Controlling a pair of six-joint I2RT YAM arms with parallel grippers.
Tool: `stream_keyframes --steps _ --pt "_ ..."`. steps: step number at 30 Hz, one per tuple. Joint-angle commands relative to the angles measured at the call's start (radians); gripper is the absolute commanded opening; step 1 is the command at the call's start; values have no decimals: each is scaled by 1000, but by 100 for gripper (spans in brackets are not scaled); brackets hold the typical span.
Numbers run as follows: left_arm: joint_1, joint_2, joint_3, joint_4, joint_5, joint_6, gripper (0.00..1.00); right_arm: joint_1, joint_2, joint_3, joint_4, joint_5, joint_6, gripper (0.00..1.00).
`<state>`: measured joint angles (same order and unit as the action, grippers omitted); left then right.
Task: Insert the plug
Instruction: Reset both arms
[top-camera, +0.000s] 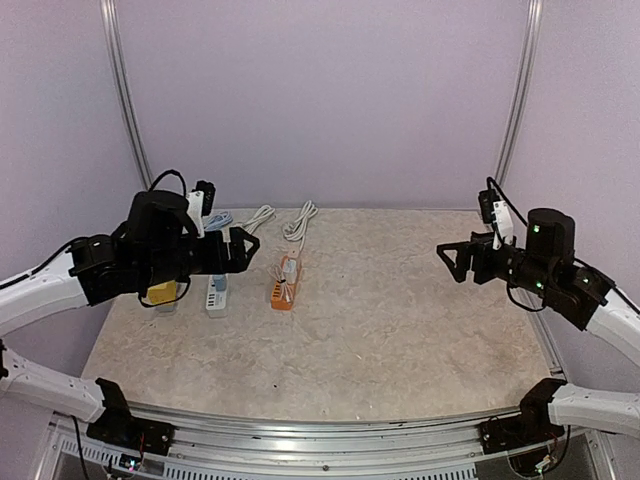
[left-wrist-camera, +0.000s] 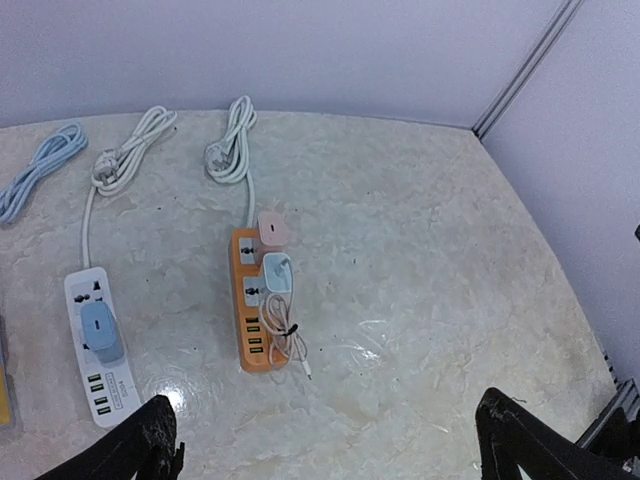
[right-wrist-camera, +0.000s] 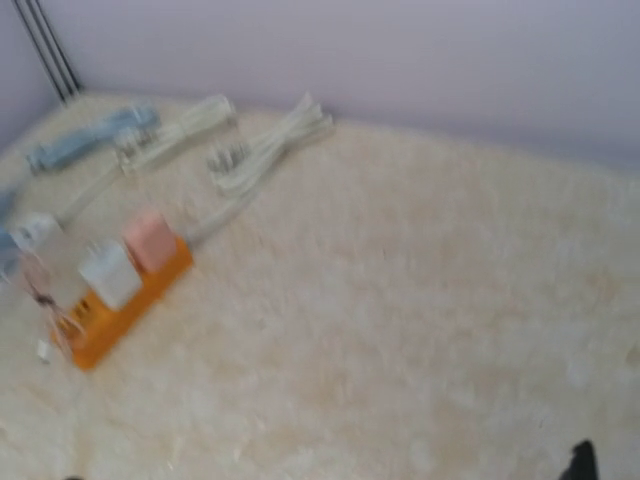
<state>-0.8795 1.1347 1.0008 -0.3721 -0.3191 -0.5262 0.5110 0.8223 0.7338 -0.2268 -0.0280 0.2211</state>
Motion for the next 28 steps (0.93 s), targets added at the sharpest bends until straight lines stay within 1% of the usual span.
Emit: stream_keyframes --steps 1,3,8,14,21,24,28 --pt "74 -191 -47 -59 134 73 99 8 -98 5 -60 15 -20 100" --pt "82 -243 -50 -97 112 82 99 8 -128 27 -87 40 -39 100" --pt "93 -277 -40 -151 78 98 99 9 -165 73 -134 84 -74 100" --pt "101 -285 -27 -136 60 126 99 9 -213 86 -122 116 -88 100" --pt "111 -256 -5 -130 77 143 99 9 -271 79 -90 121 -98 100" --pt "112 -246 -9 -116 82 138 99 9 -270 77 -75 152 -85 100" --pt "117 -239 -7 -96 97 143 99 9 -268 80 -72 132 -87 100"
